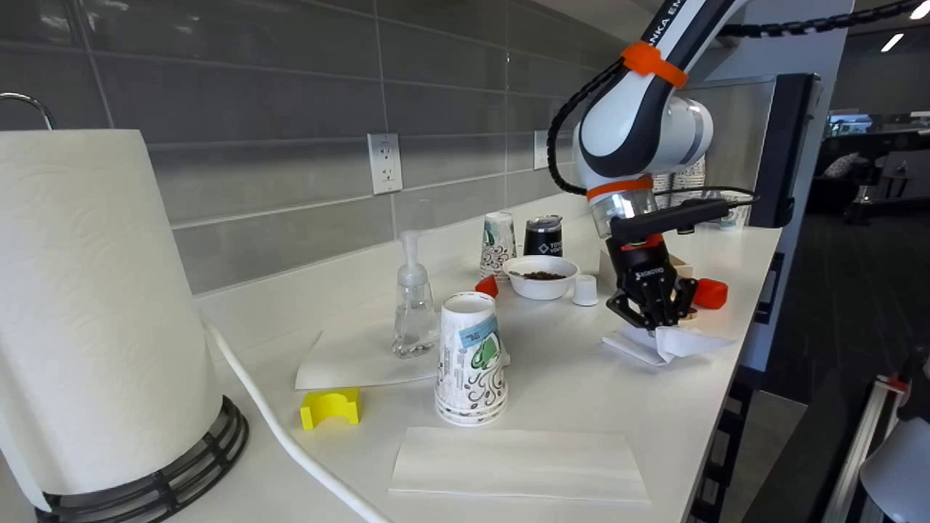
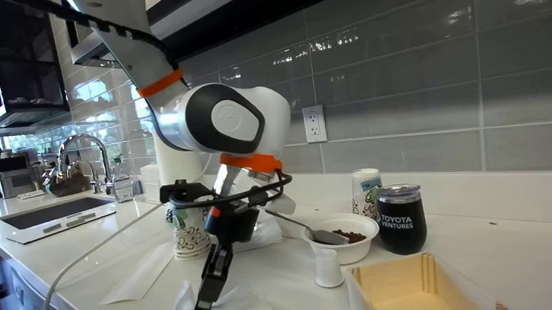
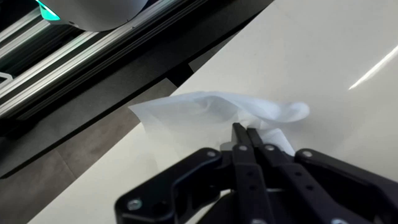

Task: Use one napkin to wipe the countertop.

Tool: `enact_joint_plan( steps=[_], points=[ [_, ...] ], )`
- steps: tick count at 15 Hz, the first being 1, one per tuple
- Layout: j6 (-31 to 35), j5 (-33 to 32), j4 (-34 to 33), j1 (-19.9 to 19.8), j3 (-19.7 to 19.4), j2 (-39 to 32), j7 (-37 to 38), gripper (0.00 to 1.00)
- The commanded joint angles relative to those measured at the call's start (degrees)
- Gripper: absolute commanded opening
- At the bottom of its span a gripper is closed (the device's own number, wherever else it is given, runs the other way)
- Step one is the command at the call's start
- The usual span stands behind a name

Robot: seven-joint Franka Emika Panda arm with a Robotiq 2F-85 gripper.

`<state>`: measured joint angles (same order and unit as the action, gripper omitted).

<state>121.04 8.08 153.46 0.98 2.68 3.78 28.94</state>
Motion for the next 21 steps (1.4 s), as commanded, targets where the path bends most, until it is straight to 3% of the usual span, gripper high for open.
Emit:
enact_joint_plan(
  steps=[1,5,10,16,21],
  points=[
    [-0.84,1.42,0.65,5.35,5.10,1.77,-1.90,0.00],
    [-0.93,0.73,-1.99,11.33,11.45,-1.67,-0.36,0.00],
    [4.01,-2.30,-4.01,15.80,15.86,-4.18,4.13,0.00],
    [13.08,-9.01,-3.08,16.39,15.68,-3.10,13.22,0.00],
    [12.86,-12.98,-0.33,13.63,12.60,-0.53,21.16,0.00]
  ],
)
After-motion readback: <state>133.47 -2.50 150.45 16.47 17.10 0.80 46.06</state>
